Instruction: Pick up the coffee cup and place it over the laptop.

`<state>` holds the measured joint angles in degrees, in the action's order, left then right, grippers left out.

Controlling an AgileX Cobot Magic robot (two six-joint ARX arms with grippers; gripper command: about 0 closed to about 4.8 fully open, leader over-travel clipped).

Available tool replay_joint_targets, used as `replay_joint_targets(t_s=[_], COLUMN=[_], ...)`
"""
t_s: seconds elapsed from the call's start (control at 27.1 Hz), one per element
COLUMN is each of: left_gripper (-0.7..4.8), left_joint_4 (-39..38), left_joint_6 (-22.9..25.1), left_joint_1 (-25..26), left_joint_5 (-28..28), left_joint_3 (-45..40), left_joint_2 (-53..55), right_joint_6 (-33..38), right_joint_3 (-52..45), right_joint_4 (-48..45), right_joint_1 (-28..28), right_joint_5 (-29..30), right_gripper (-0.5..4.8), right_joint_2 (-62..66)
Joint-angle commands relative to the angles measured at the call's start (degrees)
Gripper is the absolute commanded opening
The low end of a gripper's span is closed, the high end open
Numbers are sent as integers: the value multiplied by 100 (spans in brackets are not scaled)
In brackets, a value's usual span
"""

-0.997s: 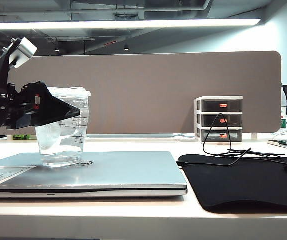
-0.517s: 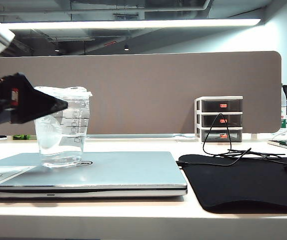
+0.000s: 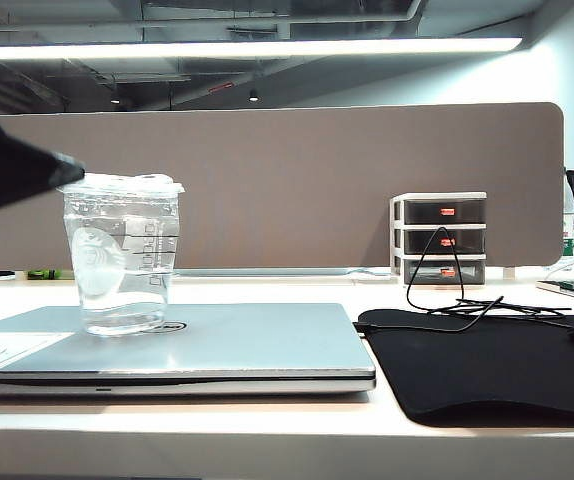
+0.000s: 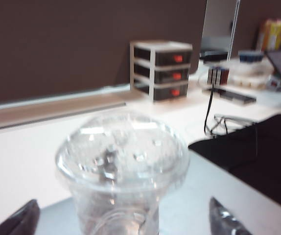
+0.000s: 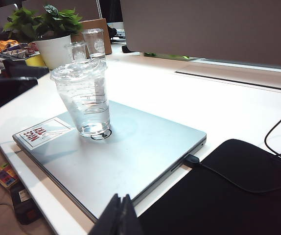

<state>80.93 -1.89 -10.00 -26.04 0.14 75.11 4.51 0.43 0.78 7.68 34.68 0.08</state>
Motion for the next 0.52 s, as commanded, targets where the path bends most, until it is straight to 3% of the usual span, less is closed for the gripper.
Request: replay_joint_targets(t_s=[0.04, 0.18, 0.52], left_gripper=[425, 425, 425], left_joint_4=[-28, -393, -2070], left_joint_6=[-155, -155, -4], left_joint_1=[9, 9, 9], left_joint_5=[105, 221, 562], left_joint_3=[20, 20, 24], left_joint_2=[-219, -590, -1919], right_joint_6=[0, 0, 0], right_joint_3=[-28, -28, -28], right_joint_4=[-98, -96, -52], right_joint_1=[2, 2, 2], right_joint_5=[20, 20, 20], right_gripper=[-6, -6, -6], right_joint_2=[-11, -11, -11])
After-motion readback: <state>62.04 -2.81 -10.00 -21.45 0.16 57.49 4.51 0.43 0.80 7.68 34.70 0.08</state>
